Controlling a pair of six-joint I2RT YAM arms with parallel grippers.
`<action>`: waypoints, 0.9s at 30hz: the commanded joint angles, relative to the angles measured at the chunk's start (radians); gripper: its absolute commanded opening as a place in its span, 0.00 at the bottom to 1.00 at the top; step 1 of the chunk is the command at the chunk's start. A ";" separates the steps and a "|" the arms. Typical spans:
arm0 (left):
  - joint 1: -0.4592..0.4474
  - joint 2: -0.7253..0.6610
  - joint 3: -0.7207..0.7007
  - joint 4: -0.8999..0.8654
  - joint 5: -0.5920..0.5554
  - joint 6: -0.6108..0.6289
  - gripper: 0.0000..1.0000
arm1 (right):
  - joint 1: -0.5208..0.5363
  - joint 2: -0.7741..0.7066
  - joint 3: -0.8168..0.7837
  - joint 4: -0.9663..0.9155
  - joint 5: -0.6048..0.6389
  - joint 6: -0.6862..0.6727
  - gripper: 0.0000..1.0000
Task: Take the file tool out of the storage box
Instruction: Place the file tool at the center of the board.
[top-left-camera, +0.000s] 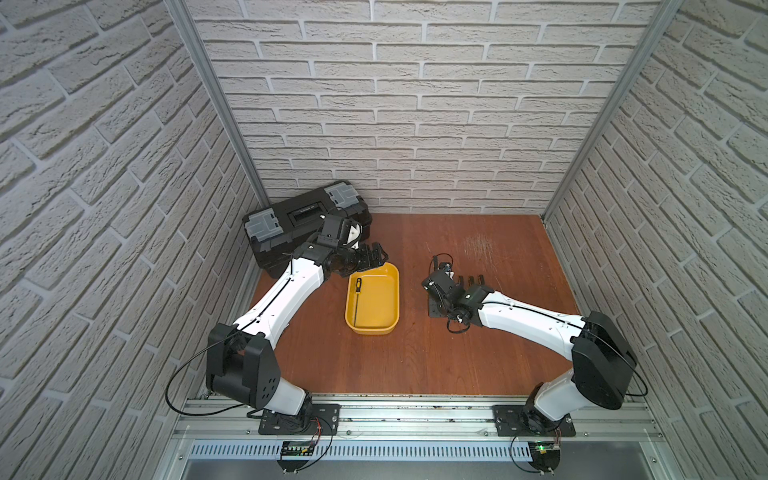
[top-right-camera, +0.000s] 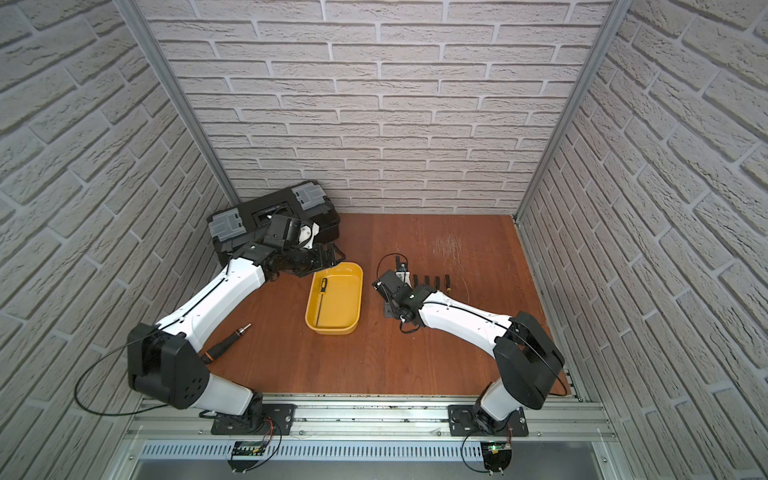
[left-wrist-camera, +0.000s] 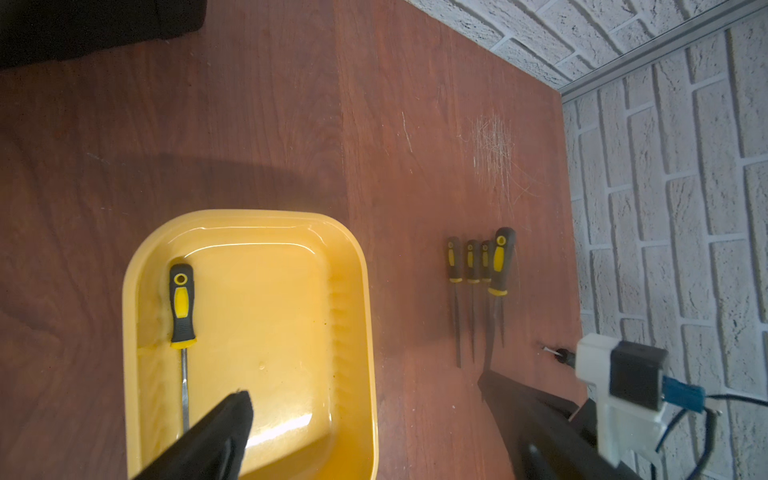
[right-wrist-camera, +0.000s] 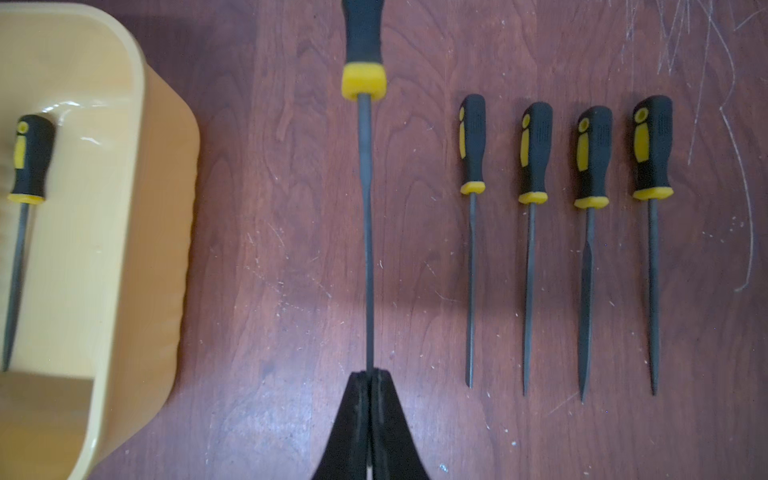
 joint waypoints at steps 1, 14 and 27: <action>0.008 -0.029 0.003 -0.016 -0.037 0.034 0.99 | -0.004 0.008 -0.024 -0.009 0.039 0.023 0.03; 0.008 -0.019 -0.003 -0.008 -0.039 0.026 0.99 | -0.033 0.038 -0.101 0.054 -0.011 0.037 0.03; 0.006 -0.027 -0.017 -0.011 -0.045 0.023 0.98 | -0.046 0.105 -0.097 0.096 -0.039 0.028 0.03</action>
